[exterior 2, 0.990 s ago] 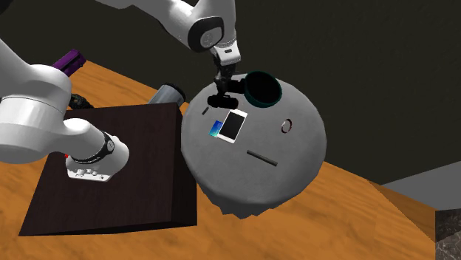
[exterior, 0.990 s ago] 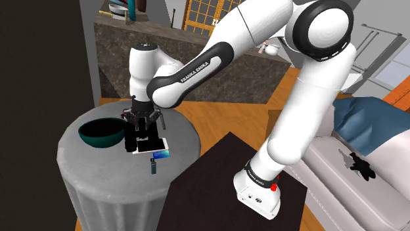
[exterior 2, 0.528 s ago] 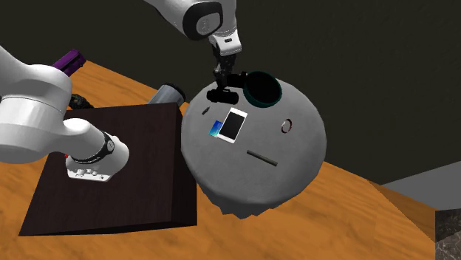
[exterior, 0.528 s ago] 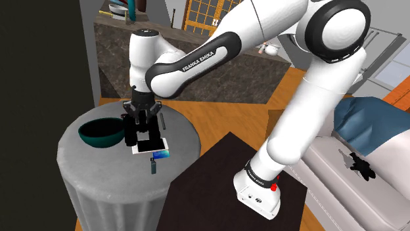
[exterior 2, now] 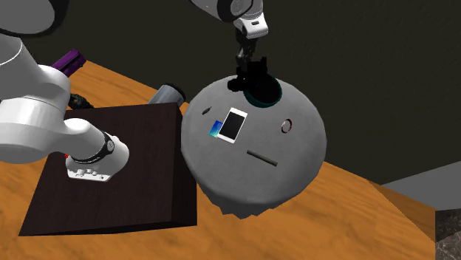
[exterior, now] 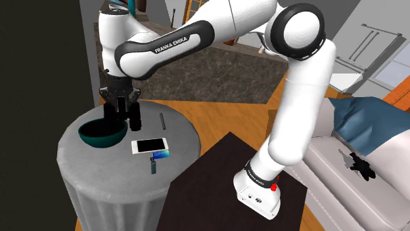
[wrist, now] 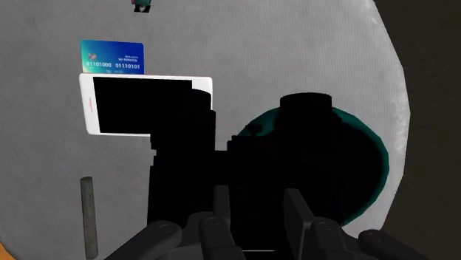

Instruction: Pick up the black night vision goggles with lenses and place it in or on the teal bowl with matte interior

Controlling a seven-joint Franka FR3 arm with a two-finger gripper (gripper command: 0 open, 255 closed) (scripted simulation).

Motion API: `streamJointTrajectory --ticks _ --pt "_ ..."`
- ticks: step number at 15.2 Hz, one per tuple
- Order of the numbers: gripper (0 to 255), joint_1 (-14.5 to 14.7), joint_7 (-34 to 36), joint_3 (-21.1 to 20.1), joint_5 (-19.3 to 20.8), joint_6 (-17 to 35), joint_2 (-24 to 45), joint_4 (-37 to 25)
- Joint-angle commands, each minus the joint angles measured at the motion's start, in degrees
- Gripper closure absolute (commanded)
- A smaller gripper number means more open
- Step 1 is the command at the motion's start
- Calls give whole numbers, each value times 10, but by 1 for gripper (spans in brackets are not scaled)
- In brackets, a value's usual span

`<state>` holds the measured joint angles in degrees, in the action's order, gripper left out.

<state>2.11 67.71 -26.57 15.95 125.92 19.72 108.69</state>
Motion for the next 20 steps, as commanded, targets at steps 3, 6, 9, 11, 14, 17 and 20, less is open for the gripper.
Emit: streamJointTrajectory --ticks 3,6,9,11,14,17,20 --pt "255 31 6 11 25 -64 86 -142" --pt "255 52 4 19 37 -96 138 -225" --pt "255 53 8 23 42 -79 147 -216" --pt "255 54 11 25 46 -67 154 -211" --pt "255 56 16 28 51 -51 165 -204" --pt "255 58 20 32 57 -35 176 -199" --pt "255 60 24 36 63 -19 188 -195"
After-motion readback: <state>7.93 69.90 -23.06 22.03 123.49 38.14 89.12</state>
